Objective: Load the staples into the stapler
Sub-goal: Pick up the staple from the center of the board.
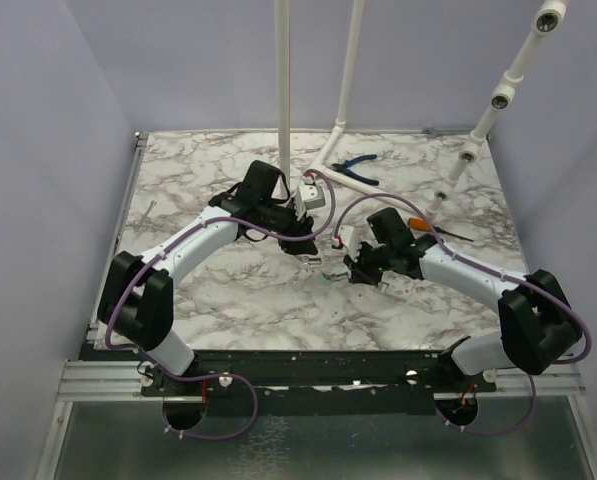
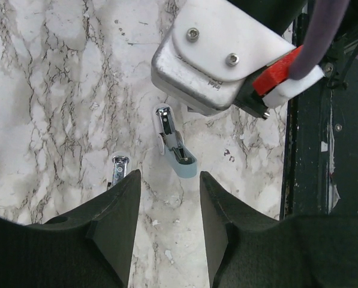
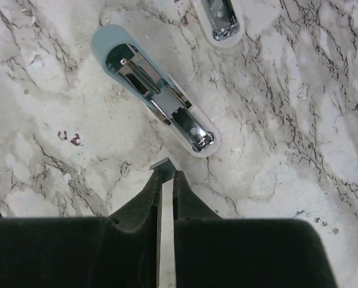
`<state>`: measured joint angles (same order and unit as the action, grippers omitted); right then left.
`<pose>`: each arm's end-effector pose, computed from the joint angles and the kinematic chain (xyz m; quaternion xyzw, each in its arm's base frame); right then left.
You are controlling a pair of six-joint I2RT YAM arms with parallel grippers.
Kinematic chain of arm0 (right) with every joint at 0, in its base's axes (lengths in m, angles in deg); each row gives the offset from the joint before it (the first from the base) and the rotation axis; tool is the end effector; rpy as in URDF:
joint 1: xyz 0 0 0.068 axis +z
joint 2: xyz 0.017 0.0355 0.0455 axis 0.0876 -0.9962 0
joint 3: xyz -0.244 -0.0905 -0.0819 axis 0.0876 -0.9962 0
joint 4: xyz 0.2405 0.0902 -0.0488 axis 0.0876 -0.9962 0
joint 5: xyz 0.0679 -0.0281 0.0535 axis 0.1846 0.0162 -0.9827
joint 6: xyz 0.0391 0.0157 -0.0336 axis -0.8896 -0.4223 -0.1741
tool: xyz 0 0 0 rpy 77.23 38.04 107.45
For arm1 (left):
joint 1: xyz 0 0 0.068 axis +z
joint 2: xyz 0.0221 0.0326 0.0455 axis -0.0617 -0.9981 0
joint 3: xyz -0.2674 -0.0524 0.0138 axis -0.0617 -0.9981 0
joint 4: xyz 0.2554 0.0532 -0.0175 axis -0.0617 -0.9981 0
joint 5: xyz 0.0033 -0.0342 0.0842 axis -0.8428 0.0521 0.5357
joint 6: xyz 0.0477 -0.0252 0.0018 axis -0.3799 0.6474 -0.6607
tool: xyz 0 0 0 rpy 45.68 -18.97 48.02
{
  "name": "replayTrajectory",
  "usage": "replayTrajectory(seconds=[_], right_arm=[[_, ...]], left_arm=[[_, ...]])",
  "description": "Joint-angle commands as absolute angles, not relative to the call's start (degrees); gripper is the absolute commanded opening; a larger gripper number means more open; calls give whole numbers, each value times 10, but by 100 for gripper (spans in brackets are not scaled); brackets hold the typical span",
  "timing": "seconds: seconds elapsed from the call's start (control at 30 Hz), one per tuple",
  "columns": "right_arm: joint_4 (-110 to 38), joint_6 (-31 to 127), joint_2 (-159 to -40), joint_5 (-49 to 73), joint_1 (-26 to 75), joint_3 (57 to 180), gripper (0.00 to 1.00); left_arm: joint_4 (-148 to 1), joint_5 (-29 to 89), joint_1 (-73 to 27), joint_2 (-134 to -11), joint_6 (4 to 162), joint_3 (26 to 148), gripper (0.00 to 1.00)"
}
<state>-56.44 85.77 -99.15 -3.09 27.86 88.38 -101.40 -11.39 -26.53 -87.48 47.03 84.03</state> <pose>0.2208 0.1593 0.1912 -0.5441 0.7665 0.1971 0.2785 0.2790 -0.1930 0.2737 0.5217 0.6814 -0.4093 0.3098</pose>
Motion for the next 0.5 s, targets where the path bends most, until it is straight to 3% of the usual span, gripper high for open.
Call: replayTrajectory(seconds=[0.0,0.23,0.47], right_arm=[[-601,861,-973,-89,271,916,6],[-633,835,-974,-171,257,978,6],[-655,796,-994,-249,251,1034,6]], left_arm=[[-989,-130,-263,-886,515,851,46],[-952,-164,-260,-881,531,841,47],[-954,-223,-253,-858,407,823,48]])
